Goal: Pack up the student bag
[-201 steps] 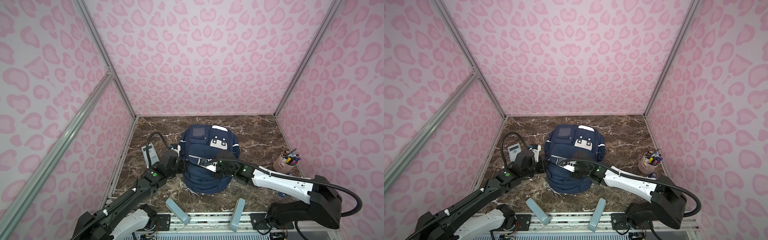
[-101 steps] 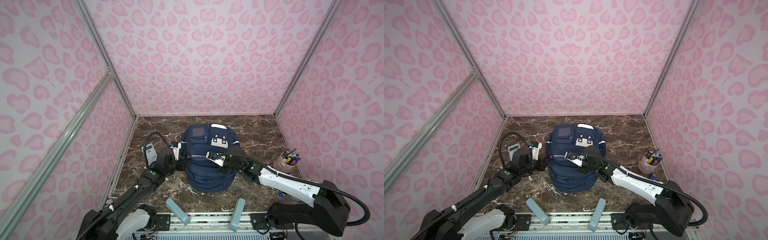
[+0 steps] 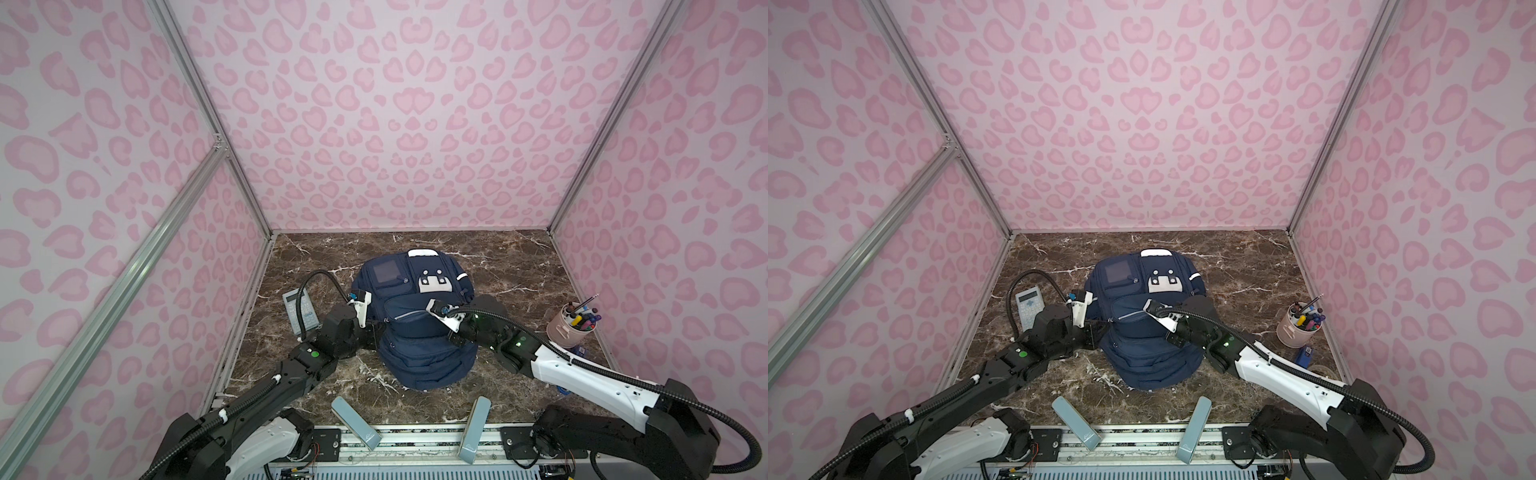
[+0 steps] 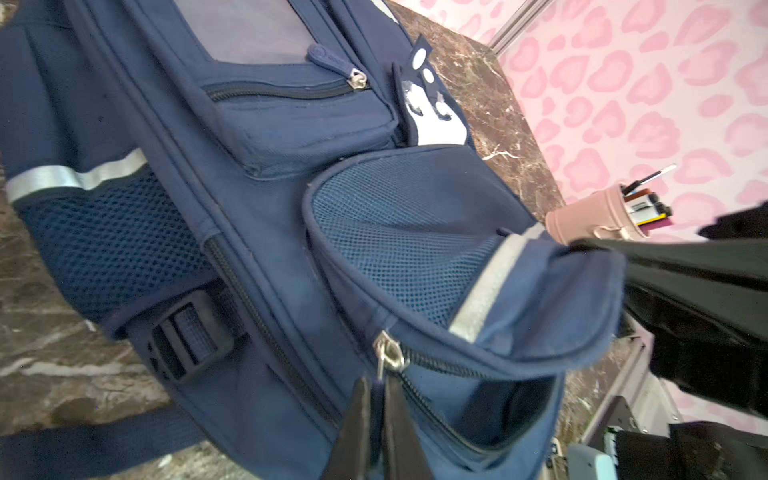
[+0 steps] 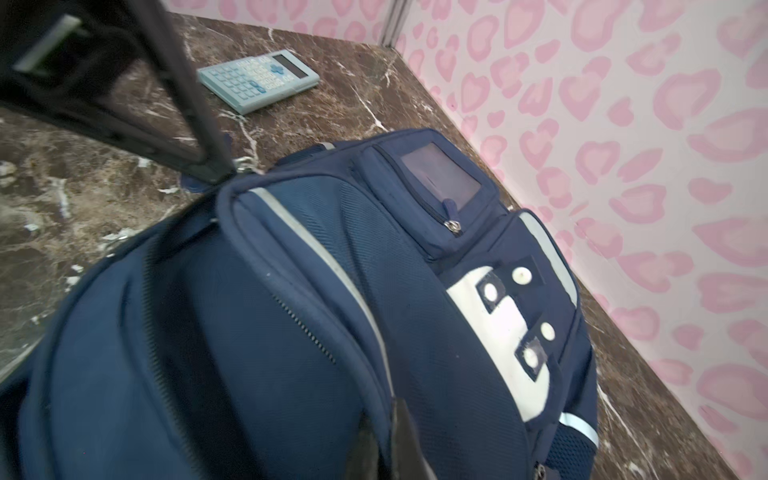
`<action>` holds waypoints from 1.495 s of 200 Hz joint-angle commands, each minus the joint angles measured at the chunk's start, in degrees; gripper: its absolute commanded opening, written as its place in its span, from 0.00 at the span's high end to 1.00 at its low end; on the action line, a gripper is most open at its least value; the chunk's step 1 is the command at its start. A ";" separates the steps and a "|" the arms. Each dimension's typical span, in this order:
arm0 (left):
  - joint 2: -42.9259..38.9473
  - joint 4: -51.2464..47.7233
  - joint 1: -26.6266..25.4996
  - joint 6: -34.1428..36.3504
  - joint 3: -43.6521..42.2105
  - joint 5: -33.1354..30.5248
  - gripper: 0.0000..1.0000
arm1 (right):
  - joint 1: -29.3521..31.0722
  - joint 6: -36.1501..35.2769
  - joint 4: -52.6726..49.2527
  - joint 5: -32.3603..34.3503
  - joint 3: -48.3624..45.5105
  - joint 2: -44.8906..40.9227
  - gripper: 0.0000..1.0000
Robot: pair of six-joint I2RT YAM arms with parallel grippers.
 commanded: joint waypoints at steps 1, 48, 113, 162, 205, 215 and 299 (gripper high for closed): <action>4.20 -3.56 1.99 3.08 1.93 -16.24 0.97 | -0.72 -2.89 -1.60 -0.59 -3.01 -2.67 1.00; 3.59 -4.11 1.99 3.99 3.85 -17.06 0.89 | -0.83 -2.81 0.10 2.46 -4.26 -3.55 1.00; -3.33 -11.70 6.43 1.66 6.83 -19.77 0.16 | 0.75 6.75 -2.74 2.31 1.45 0.71 0.48; 0.86 -14.87 23.41 -3.46 10.02 -15.03 0.02 | 3.70 31.78 -0.43 12.63 8.33 4.21 0.04; 9.06 -16.53 32.57 -3.38 12.23 -22.32 0.02 | 6.33 35.21 -1.16 14.34 13.41 11.13 0.01; 11.39 -16.85 32.71 -3.37 12.92 -24.66 0.02 | 7.33 35.44 -1.69 15.11 14.31 12.24 0.01; 22.44 -22.80 27.04 0.40 25.08 -30.25 0.00 | 5.14 51.24 -19.08 28.93 8.78 7.84 0.03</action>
